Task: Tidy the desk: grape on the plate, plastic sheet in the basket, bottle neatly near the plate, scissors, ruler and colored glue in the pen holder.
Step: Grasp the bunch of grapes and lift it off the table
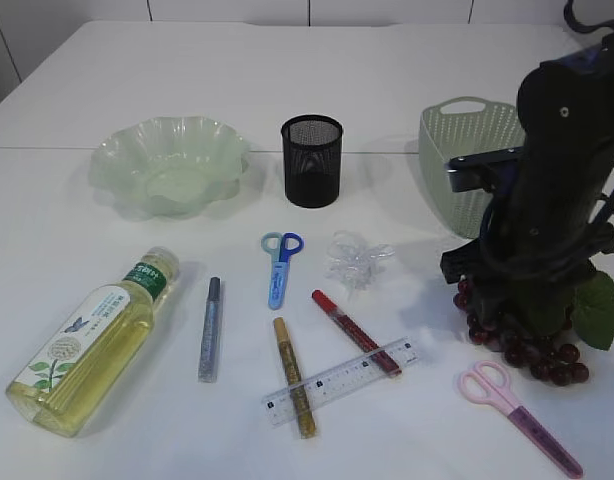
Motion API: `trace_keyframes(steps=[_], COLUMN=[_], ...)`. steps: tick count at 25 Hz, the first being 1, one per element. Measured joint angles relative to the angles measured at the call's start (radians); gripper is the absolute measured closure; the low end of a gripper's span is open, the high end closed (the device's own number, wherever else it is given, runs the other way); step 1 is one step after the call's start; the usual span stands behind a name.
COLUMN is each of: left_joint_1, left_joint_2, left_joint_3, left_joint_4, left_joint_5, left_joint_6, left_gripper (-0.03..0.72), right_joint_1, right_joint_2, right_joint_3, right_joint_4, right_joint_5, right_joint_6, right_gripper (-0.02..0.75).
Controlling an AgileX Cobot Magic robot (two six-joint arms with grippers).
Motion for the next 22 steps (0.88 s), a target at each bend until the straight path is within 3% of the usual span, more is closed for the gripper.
trace_keyframes(steps=[22], left_joint_1=[0.0], left_joint_2=[0.0], left_joint_3=[0.0], left_joint_4=[-0.03], left_joint_5=[0.007], left_joint_6=[0.0], left_gripper=[0.273], right_joint_1=[-0.012], right_joint_2=[0.075], right_joint_3=[0.0], right_joint_4=[-0.053], right_joint_5=[-0.051], right_joint_6=[0.026], right_gripper=[0.225])
